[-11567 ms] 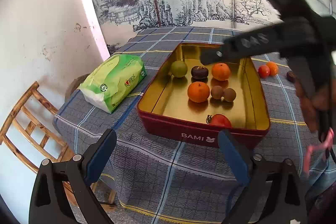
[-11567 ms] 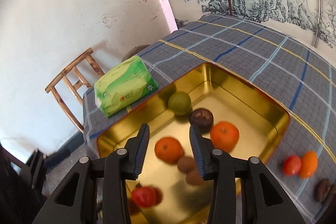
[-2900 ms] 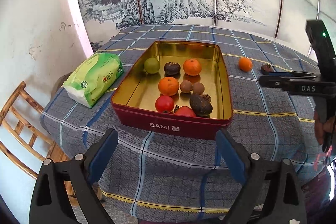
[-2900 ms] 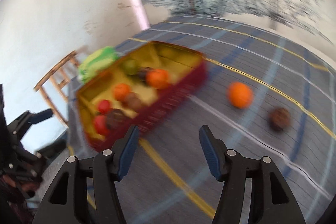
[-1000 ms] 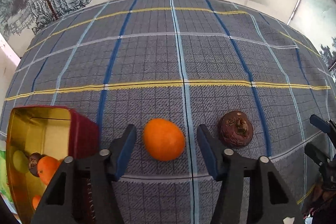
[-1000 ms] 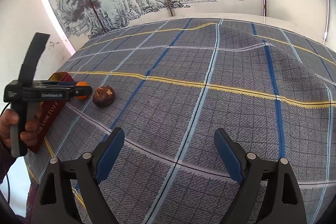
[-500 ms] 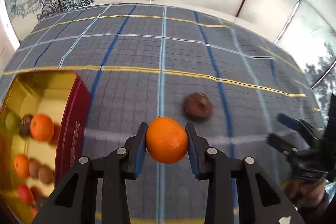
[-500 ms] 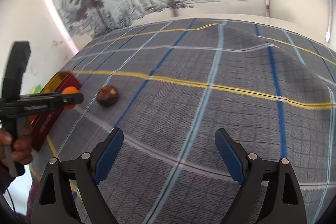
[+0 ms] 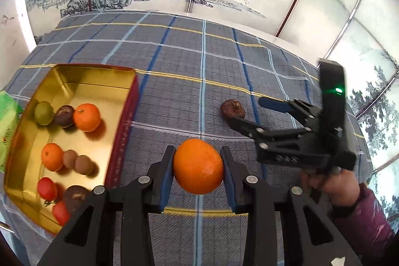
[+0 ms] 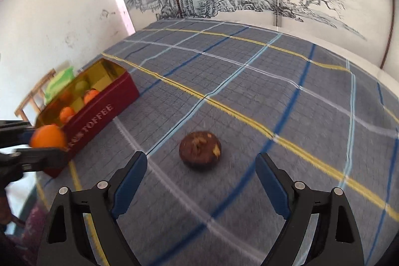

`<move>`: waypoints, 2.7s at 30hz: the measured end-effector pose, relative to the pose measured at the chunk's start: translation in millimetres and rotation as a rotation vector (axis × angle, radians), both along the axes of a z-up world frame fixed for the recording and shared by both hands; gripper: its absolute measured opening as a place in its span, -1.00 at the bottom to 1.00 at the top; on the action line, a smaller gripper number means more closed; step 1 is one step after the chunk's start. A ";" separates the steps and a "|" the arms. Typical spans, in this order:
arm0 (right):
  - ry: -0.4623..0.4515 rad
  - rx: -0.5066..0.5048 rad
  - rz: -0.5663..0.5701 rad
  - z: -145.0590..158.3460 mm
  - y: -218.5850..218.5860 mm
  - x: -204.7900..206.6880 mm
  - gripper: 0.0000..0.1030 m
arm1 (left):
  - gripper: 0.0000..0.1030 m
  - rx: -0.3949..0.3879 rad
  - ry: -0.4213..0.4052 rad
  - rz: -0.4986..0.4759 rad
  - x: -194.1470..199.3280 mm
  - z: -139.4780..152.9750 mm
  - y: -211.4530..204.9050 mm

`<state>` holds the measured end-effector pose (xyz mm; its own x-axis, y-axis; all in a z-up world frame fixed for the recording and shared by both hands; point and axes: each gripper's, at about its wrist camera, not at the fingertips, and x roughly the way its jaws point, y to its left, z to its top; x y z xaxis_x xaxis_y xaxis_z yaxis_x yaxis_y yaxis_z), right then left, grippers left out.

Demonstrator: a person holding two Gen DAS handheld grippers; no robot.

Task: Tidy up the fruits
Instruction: 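Close the left tool on the mandarin while the right tool grasps the dark brown fruit, then carry the mandarin into the tin and open the left tool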

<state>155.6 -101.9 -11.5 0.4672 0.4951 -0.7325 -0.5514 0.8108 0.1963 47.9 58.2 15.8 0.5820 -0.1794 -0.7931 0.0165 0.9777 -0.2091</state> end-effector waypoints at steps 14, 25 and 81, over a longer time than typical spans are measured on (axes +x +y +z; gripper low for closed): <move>-0.016 -0.027 -0.065 1.0 -3.8 -5.7 -0.17 | -0.38 -0.012 -0.041 0.042 -31.8 11.0 25.9; 0.023 -0.029 -0.288 -13.6 -71.7 -17.4 -0.17 | -0.38 0.018 -0.049 0.171 -77.7 21.2 78.6; 0.041 -0.040 -0.308 -18.9 -75.2 -12.7 -0.16 | -0.35 0.278 -0.014 0.277 18.3 -24.7 168.0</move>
